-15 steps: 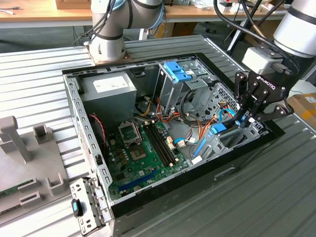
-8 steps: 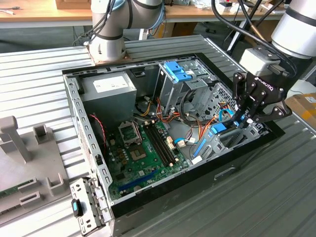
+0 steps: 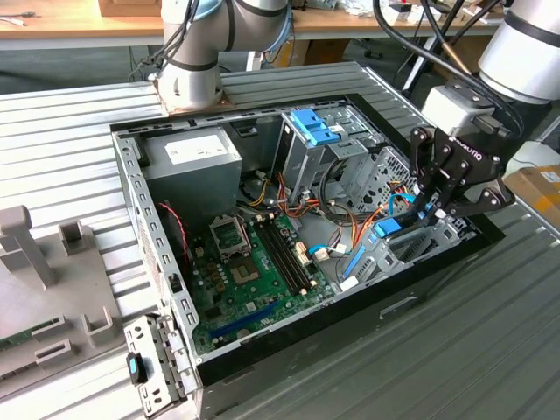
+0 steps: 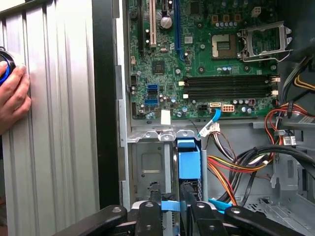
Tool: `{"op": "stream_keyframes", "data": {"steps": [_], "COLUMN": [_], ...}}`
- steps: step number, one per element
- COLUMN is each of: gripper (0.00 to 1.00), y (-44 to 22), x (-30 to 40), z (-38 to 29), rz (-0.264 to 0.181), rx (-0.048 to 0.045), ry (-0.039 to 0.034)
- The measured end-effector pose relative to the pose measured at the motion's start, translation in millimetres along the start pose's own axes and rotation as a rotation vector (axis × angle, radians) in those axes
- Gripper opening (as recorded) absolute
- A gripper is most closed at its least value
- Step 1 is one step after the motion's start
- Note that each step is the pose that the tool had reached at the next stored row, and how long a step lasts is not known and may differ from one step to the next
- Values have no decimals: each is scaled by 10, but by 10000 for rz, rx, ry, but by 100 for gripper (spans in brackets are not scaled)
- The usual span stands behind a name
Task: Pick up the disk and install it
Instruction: 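Insert the second disk wire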
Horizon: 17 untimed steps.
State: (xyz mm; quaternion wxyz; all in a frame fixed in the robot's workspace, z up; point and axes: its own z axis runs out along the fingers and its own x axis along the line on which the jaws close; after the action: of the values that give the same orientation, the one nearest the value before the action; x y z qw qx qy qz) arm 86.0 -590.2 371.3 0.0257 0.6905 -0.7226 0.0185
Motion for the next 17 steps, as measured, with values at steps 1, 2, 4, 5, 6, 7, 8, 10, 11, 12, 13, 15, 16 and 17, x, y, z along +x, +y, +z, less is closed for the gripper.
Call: {"op": "stream_keyframes", "data": {"steps": [1, 2, 4, 5, 6, 7, 8, 10, 11, 12, 13, 15, 16, 17], "gripper": [30, 30, 30, 30, 30, 30, 30, 30, 30, 30, 30, 30, 30, 30], "y": [3, 12, 41, 48, 60, 81, 98, 100, 102, 102, 102, 88, 69, 62], "x": [13, 36, 92, 108, 125, 139, 144, 144, 144, 135, 121, 84, 82, 81], "z": [1, 3, 7, 9, 13, 25, 40, 43, 45, 49, 50, 48, 48, 49], "rz": [-124, -203, -292, -313, -338, -363, -370, -373, -371, -372, -376, -422, -436, -436], "rx": [33, 65, 99, 105, 109, 112, 112, 111, 110, 110, 109, 112, 113, 113], "ry": [-3, -5, -4, -5, -4, -7, -8, -40, -86, -115, -118, -118, -117, -116]}}
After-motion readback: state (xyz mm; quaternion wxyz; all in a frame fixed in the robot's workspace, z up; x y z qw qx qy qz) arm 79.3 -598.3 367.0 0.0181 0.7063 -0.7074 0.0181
